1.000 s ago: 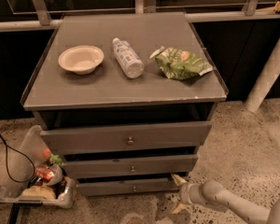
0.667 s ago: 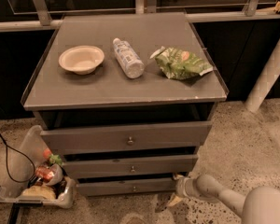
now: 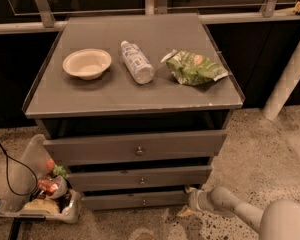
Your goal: Open bottom drawer
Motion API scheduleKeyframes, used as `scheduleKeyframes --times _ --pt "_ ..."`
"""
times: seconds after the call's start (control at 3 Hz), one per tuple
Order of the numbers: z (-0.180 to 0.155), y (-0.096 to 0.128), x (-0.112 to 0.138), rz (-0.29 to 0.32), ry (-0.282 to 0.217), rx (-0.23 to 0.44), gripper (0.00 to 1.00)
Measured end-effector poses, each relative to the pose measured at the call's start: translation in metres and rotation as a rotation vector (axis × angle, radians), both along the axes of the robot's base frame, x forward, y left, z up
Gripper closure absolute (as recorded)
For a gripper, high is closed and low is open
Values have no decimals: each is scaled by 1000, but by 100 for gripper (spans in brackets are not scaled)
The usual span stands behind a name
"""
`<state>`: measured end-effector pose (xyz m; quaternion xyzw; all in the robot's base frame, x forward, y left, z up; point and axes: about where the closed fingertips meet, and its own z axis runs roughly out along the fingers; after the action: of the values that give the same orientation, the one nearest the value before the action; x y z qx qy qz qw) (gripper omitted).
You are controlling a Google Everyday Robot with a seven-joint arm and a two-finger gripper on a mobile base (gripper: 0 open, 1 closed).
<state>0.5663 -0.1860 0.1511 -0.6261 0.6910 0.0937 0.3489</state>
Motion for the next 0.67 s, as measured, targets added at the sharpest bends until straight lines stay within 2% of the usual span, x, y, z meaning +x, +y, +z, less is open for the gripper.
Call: scheduleKeyframes --times 0.67 --pt "0 0 0 0 0 0 64"
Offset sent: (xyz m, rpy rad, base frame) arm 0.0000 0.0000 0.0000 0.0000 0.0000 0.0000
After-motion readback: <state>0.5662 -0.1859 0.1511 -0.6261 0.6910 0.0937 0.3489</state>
